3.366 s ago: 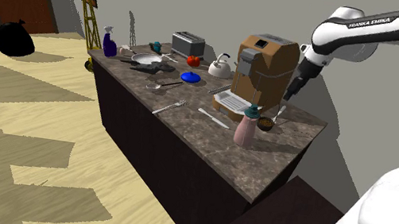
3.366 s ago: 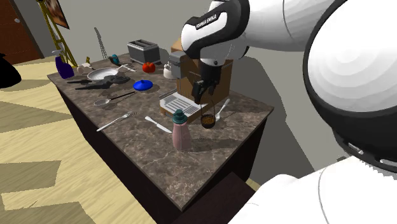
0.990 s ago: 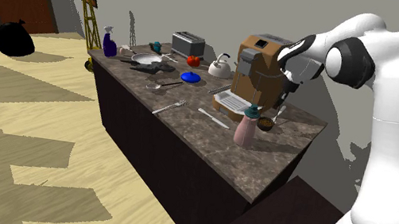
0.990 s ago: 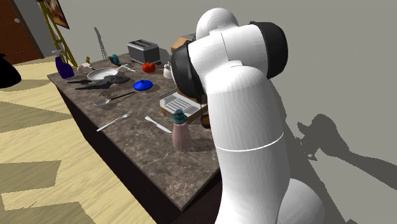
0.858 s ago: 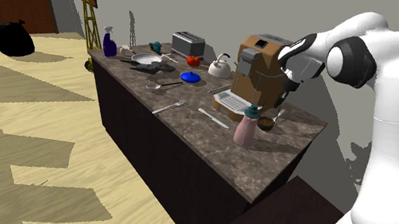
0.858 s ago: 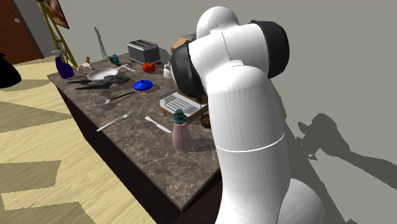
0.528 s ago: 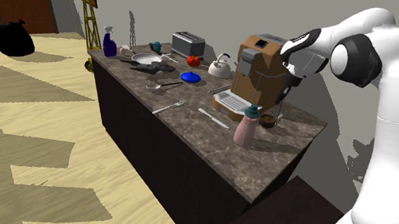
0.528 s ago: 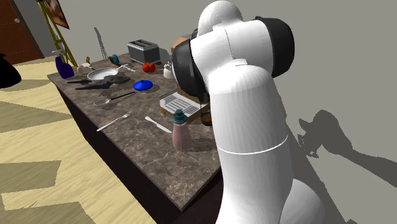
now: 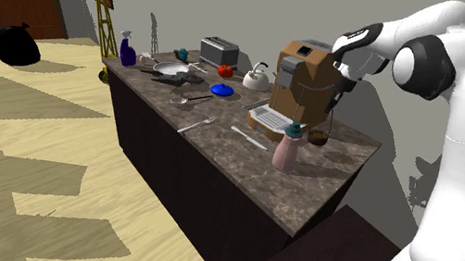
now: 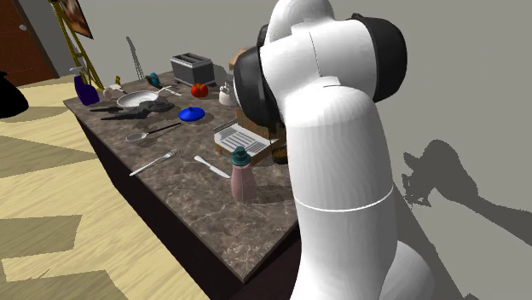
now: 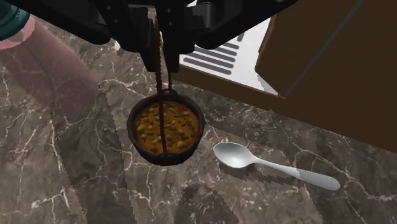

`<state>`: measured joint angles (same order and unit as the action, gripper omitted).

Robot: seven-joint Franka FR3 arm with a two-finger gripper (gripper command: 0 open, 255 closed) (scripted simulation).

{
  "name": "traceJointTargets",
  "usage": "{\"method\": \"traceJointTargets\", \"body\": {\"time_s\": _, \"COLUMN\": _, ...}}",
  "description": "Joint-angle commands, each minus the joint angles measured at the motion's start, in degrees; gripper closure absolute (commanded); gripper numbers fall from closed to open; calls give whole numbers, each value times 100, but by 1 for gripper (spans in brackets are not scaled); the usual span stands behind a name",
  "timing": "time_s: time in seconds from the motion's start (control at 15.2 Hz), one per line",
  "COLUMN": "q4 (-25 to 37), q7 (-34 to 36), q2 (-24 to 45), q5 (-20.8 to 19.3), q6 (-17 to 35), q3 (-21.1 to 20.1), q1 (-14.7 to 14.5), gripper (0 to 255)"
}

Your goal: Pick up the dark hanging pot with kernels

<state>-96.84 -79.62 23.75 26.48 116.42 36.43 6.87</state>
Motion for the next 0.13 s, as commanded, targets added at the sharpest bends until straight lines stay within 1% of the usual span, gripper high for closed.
{"method": "traceJointTargets", "body": {"time_s": 0.0, "q4": 47, "q7": 29, "q2": -34, "q5": -33, "q6": -71, "q3": 16, "q1": -5, "gripper": 255}}
{"method": "traceJointTargets", "body": {"time_s": 0.07, "q4": 47, "q7": 29, "q2": -34, "q5": -33, "q6": -72, "q3": 16, "q1": -5, "gripper": 255}}
